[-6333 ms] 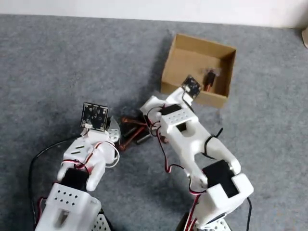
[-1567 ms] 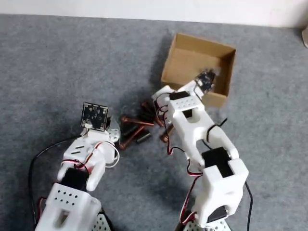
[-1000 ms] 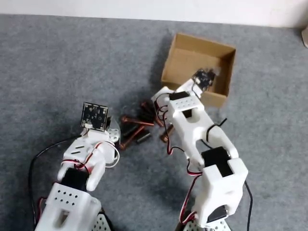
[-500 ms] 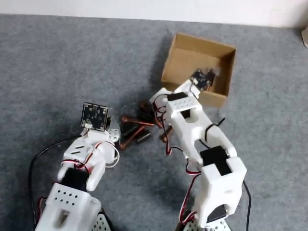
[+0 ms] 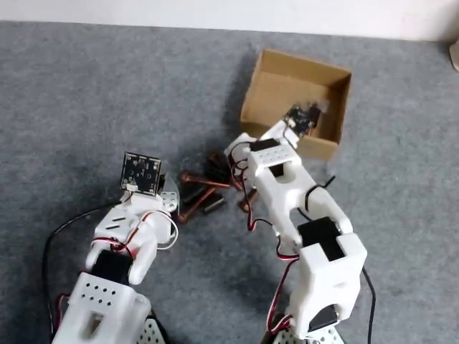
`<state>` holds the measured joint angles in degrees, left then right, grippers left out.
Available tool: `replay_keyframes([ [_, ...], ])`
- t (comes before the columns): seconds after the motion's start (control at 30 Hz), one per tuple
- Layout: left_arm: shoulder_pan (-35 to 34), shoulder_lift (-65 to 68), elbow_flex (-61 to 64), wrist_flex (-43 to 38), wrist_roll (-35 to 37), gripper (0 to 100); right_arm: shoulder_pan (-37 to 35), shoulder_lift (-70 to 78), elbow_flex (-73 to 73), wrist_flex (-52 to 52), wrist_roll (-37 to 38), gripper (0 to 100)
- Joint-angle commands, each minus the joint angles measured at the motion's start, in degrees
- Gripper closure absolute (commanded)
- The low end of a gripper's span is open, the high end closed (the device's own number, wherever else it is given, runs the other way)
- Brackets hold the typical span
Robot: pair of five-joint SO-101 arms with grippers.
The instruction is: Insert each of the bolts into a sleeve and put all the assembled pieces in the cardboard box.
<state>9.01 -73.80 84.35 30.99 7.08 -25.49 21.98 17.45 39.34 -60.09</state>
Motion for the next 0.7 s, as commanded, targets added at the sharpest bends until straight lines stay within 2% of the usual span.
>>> replay_keyframes([
  [0.0, -0.66, -0.48, -0.75, -1.32, -0.18, 99, -1.19, 1.27, 1.19, 1.36, 0.88, 99.5],
  [0.27, -0.66, -0.48, -0.75, -1.41, -0.18, 99, -1.01, -1.27, 0.57, 4.79, 0.88, 99.5],
  [0.43, -0.66, -0.48, -0.75, -1.41, -0.18, 99, -0.75, -10.15, 0.31, 10.24, 1.05, 99.5],
  [0.67, -0.66, -0.48, -0.75, -1.49, -0.18, 99, 0.04, -24.04, 0.57, 12.97, 6.86, 99.5],
])
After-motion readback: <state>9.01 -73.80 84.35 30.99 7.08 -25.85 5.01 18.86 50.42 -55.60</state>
